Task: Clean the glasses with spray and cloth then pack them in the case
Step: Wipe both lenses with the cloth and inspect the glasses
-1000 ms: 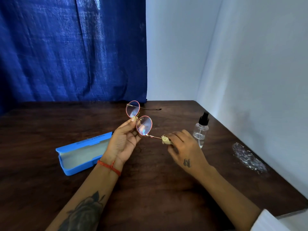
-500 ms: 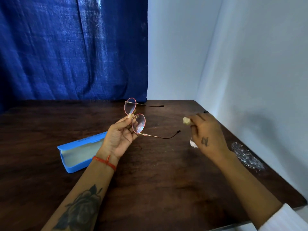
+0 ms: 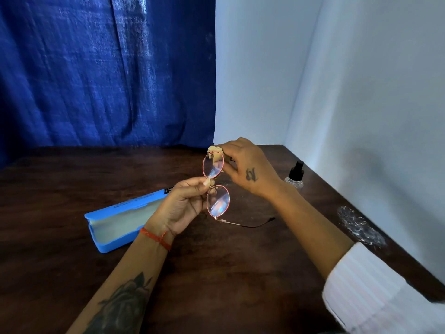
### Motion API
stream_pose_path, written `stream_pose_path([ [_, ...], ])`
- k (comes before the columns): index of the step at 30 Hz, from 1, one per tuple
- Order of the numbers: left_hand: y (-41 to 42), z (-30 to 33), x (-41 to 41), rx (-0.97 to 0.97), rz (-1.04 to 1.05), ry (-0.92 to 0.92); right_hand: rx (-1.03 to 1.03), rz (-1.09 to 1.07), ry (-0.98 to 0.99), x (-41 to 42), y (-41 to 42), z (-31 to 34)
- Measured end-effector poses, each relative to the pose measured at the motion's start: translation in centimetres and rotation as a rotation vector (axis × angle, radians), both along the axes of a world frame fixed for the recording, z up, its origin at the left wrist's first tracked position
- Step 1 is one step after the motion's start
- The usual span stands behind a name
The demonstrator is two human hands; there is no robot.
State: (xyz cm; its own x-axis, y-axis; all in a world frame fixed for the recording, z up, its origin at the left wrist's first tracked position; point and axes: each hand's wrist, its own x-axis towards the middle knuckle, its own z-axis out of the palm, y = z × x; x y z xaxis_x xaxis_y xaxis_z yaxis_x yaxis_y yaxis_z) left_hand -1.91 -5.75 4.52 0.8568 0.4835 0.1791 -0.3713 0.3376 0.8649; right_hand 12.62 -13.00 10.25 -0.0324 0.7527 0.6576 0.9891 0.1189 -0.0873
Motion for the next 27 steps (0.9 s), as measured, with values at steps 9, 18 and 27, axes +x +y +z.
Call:
stream_pose_path([
  [9, 0.0, 0.3, -0.3, -0.052, 0.020, -0.015, -0.137, -0.237, -0.152, 1.9, -1.7, -0.8],
  [18, 0.7, 0.5, -0.9, -0.076, 0.019, -0.026, -0.194, -0.399, -0.258, 3.5, -3.8, 0.1],
  [27, 1.0, 0.5, -1.0, -0.133, 0.044, -0.116, 0.001, -0.388, 0.063, 4.0, -6.1, 1.8],
])
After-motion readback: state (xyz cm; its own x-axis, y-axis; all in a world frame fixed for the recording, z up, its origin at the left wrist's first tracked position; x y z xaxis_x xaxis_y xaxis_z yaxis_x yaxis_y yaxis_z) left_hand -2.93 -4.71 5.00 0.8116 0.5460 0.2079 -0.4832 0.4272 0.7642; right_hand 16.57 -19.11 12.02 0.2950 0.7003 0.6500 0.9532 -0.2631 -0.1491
